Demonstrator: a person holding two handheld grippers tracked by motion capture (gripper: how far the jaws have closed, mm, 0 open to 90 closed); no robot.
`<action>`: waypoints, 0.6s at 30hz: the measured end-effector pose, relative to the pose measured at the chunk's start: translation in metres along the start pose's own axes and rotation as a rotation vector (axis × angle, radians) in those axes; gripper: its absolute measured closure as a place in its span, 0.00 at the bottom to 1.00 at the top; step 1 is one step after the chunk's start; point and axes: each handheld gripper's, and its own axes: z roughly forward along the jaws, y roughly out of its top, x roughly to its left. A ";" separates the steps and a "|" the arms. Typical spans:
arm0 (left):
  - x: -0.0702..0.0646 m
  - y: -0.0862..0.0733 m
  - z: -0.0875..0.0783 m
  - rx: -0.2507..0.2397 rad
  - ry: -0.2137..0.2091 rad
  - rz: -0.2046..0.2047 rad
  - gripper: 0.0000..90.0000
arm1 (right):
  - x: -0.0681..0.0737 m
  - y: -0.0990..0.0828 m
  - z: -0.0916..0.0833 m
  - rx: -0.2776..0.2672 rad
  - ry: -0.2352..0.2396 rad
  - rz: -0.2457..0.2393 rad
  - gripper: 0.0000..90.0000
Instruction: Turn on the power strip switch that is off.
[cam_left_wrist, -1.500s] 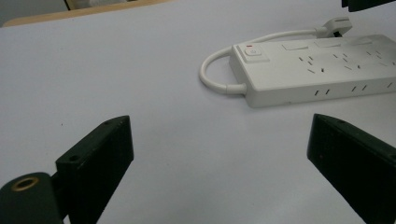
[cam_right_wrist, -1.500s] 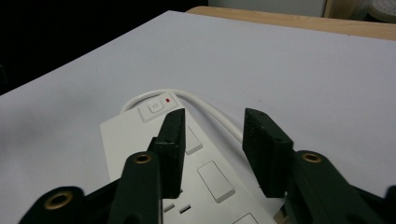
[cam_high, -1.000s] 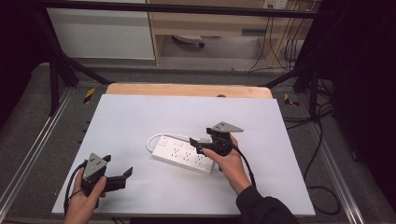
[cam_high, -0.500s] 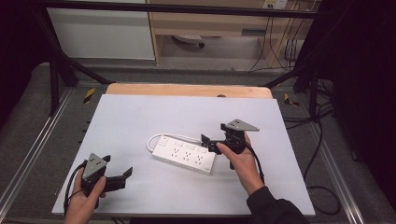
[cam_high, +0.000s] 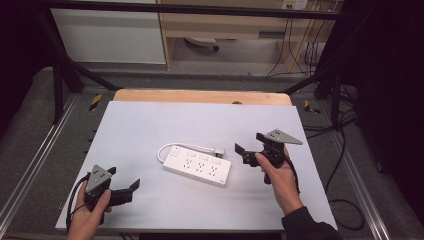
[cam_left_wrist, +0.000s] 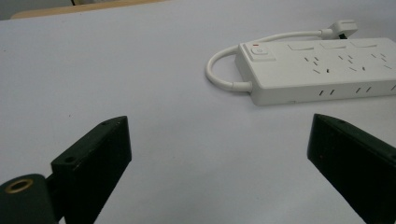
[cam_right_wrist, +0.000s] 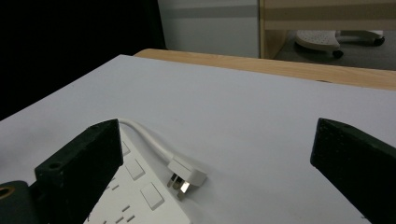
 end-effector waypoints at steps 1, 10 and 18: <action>0.000 0.000 0.000 -0.001 0.001 -0.002 0.07 | -0.002 -0.001 -0.003 -0.003 -0.004 0.003 0.03; 0.000 0.000 0.000 0.000 0.003 -0.006 0.07 | -0.022 -0.009 -0.027 -0.011 -0.055 0.024 0.03; 0.001 -0.001 0.000 0.003 0.007 -0.007 0.07 | -0.038 -0.024 -0.049 -0.017 -0.101 0.046 0.03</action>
